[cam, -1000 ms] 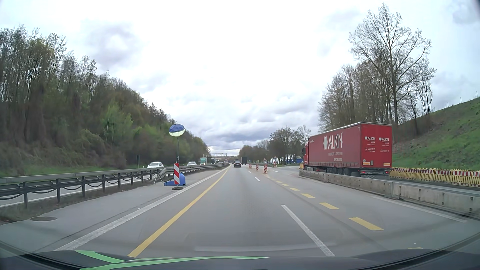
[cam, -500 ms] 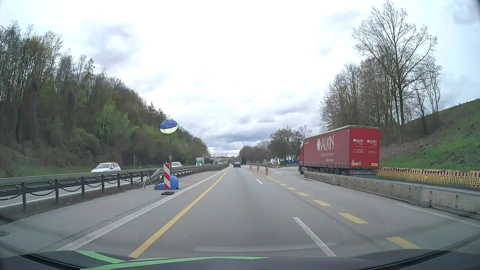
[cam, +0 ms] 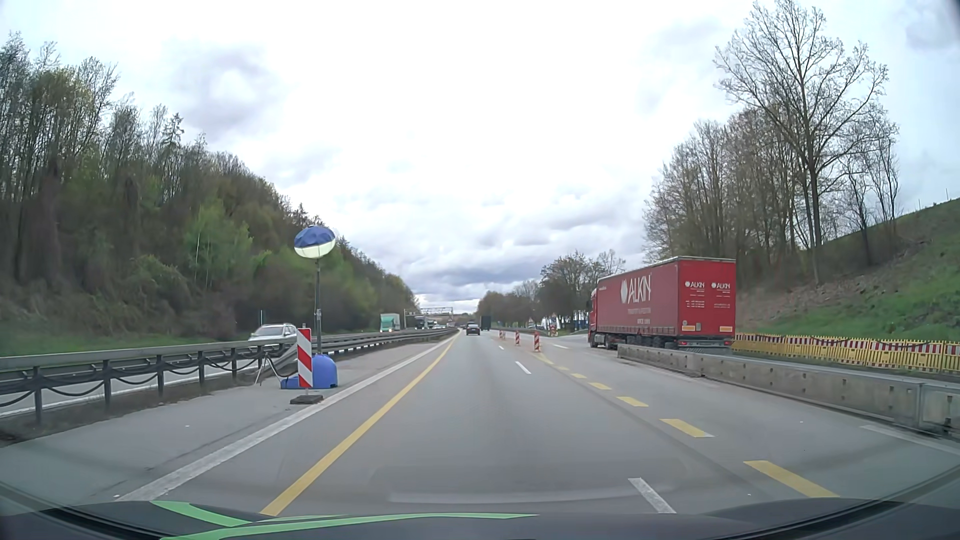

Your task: Follow the waypoints while adhering to traffic rules and regulations

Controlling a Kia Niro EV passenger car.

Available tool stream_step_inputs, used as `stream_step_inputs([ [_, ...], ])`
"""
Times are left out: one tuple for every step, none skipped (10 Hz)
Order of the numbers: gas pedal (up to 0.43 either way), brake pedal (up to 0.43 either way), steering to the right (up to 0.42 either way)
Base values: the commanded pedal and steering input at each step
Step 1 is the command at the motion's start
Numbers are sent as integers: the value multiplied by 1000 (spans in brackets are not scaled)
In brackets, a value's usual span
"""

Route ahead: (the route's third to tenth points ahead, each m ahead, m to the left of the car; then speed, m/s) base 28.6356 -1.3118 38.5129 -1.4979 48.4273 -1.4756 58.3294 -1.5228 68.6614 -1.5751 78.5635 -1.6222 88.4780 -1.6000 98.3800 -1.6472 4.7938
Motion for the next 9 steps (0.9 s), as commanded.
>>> stream_step_inputs([
  [177,0,0],
  [177,0,0],
  [177,0,1],
  [177,0,1],
  [177,0,1],
  [177,0,1],
  [177,0,1],
  [177,0,1],
  [177,0,0],
])
